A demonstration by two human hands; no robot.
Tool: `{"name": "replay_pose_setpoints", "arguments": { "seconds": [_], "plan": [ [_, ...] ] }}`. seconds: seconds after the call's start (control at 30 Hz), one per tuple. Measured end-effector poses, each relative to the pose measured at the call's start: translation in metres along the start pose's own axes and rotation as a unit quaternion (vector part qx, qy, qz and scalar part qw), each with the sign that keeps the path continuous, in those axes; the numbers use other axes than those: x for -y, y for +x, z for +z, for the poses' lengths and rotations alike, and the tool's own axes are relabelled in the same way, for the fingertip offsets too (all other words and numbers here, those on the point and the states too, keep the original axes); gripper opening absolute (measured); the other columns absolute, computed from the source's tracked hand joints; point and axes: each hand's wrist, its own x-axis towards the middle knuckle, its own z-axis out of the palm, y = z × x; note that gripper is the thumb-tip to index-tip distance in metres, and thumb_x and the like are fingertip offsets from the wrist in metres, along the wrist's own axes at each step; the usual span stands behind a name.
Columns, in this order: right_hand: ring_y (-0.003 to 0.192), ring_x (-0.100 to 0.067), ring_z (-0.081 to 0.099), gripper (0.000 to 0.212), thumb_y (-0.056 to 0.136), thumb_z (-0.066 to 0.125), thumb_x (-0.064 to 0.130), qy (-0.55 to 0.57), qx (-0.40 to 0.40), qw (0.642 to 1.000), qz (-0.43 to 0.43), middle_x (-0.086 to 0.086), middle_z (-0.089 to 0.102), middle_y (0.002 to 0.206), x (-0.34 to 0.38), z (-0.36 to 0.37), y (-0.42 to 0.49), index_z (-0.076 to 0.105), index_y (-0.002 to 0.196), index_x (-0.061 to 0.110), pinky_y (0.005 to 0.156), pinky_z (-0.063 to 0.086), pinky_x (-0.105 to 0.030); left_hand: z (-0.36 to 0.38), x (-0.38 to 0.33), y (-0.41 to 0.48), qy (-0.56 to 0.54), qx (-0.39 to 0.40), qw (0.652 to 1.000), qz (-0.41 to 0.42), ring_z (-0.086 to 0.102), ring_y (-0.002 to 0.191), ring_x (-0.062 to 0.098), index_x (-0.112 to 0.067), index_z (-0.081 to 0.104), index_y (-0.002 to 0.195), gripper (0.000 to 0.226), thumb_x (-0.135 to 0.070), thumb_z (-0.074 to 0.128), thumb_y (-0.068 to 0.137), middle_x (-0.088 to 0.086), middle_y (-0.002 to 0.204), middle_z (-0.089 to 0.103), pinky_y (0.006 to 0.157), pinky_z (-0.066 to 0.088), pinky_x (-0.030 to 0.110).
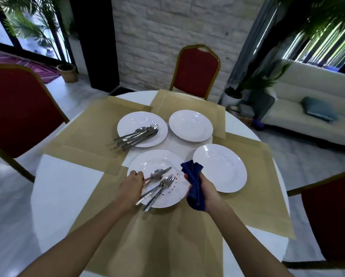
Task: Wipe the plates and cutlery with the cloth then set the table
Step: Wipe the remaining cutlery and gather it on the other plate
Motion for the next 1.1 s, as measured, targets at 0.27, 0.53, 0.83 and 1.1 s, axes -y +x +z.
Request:
{"name": "replay_pose_setpoints", "arguments": {
  "seconds": [0.27,0.53,0.83,1.1],
  "plan": [
    [0.088,-0.015,0.065,0.024,0.097,0.046,0.037,-0.407,-0.071,0.841,-0.349,0.008,0.07,0.101,0.012,0.021,-0.021,0.06,0.116,0.04,0.079,0.053,-0.033,-0.037,-0.052,-0.027,-0.139,-0.004,0.99,0.03,0.057,0.076,0.027,-0.014,0.042,0.094,0.016,-0.028,0.036,0.099,0.007,0.084,0.06,0.064,0.041,0.035],
    [0.085,-0.015,0.056,0.03,0.094,0.051,0.041,-0.667,-0.212,0.569,-0.433,0.011,0.044,0.09,0.036,0.025,-0.024,0.059,0.123,0.044,0.053,0.029,-0.022,-0.044,-0.079,-0.054,-0.209,-0.061,0.976,0.007,0.057,0.073,0.021,-0.019,0.052,0.083,0.019,-0.031,0.042,0.094,-0.001,0.075,0.063,0.061,0.039,0.032],
    [0.075,-0.013,0.061,0.026,0.089,0.05,0.036,-0.433,-0.225,0.737,-0.467,0.003,0.065,0.085,0.067,-0.013,-0.023,0.068,0.107,0.03,0.058,0.043,-0.024,-0.054,-0.077,-0.056,-0.347,0.04,0.937,0.011,0.043,0.051,0.005,-0.012,0.055,0.078,0.03,-0.034,0.045,0.097,-0.007,0.063,0.053,0.049,0.031,0.021],
    [0.088,-0.011,0.06,0.04,0.084,0.066,0.03,-0.497,-0.132,0.703,-0.492,0.006,0.066,0.098,0.029,0.004,-0.023,0.06,0.123,0.035,0.077,0.049,-0.026,-0.051,-0.093,-0.057,-0.358,0.018,0.93,0.076,0.043,0.052,0.005,-0.013,0.053,0.074,0.034,-0.025,0.037,0.102,-0.005,0.063,0.052,0.051,0.035,0.011]
  ]
}}
